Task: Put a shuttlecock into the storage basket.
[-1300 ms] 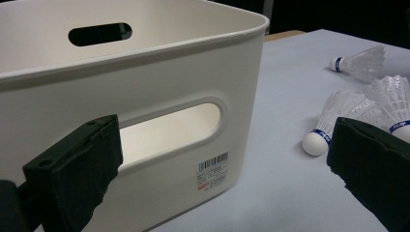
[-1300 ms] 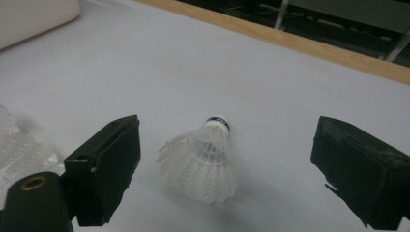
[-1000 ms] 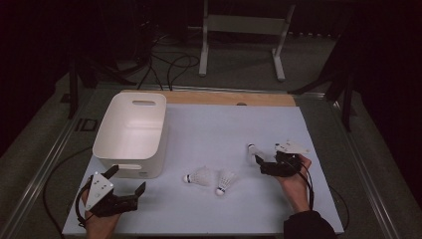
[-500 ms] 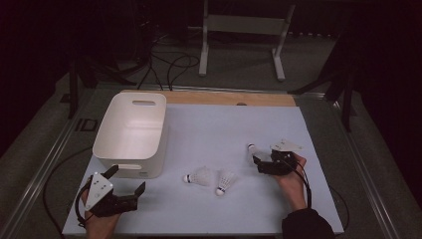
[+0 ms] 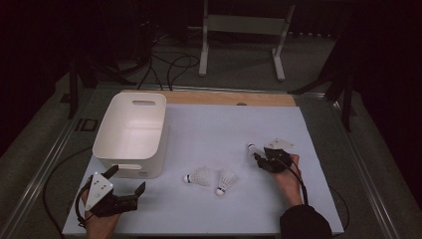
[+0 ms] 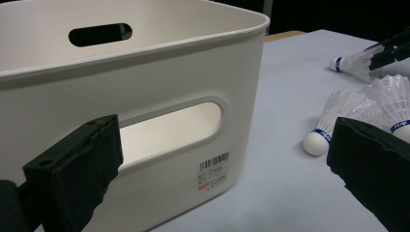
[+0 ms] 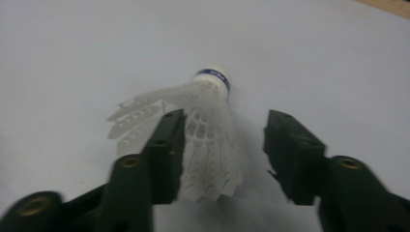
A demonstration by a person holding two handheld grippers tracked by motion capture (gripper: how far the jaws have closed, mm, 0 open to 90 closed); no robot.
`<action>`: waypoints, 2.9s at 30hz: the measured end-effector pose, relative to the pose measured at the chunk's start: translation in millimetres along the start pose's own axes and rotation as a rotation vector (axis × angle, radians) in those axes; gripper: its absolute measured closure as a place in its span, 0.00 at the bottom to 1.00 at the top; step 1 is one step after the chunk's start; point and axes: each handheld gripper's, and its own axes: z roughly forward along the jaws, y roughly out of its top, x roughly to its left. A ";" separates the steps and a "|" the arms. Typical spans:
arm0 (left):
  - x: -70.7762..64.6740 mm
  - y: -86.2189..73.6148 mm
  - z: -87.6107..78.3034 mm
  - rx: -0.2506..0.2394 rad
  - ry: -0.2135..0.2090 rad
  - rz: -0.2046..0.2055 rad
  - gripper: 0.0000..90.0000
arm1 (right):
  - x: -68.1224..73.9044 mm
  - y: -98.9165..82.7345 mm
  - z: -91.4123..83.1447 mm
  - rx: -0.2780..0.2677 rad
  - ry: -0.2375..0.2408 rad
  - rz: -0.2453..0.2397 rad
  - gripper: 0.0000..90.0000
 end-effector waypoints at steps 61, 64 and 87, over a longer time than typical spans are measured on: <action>-1.4 -0.2 0.4 0.007 0.000 0.010 0.00 | 19.1 29.5 -27.6 -0.011 -0.008 0.032 0.99; -1.6 -0.2 0.5 0.007 0.000 0.011 0.00 | 19.9 33.2 -29.8 -0.010 -0.011 0.034 0.99; -2.7 -0.2 0.9 0.015 0.001 0.018 0.00 | 25.6 60.5 -42.2 -0.049 0.009 0.024 0.99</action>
